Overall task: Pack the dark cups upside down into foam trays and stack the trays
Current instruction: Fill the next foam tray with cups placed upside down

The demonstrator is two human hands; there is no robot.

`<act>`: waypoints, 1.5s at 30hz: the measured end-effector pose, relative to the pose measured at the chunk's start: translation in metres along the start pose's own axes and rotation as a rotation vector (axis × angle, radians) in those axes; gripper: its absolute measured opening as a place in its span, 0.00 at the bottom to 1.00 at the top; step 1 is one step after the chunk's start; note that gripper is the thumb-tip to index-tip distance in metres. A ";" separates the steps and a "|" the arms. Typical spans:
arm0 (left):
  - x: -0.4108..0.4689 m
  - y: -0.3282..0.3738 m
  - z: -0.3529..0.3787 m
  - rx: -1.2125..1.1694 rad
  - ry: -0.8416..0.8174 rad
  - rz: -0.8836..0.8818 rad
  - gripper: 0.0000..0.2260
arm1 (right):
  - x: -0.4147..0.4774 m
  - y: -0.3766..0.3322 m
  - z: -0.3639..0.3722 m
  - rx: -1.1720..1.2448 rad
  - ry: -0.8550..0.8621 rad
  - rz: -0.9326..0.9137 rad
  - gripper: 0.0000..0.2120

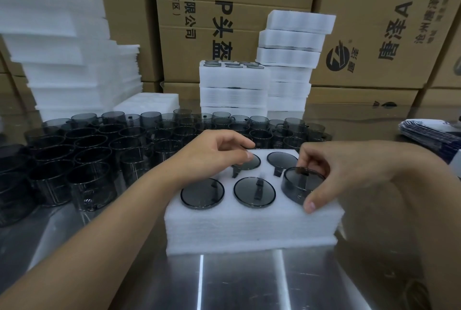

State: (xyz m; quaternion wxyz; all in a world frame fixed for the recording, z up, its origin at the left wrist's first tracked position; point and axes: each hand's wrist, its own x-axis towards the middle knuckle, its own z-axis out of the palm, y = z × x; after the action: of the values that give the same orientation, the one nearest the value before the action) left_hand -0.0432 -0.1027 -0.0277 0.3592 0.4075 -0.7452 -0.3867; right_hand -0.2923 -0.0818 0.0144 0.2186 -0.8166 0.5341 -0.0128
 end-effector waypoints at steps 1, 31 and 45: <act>0.000 0.000 0.000 0.000 -0.001 0.000 0.07 | 0.000 0.000 0.000 -0.005 -0.007 0.009 0.36; 0.003 0.000 0.006 0.187 0.032 0.018 0.14 | 0.049 -0.029 0.049 -0.239 0.215 0.011 0.27; 0.005 -0.001 0.007 0.226 0.043 0.007 0.16 | 0.050 -0.029 0.048 -0.230 0.225 -0.003 0.28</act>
State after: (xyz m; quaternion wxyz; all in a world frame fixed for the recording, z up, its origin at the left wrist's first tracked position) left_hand -0.0507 -0.1054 -0.0307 0.3285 0.4510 -0.7776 -0.2900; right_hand -0.2333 -0.0995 -0.0288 0.0625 -0.8305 0.5518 -0.0432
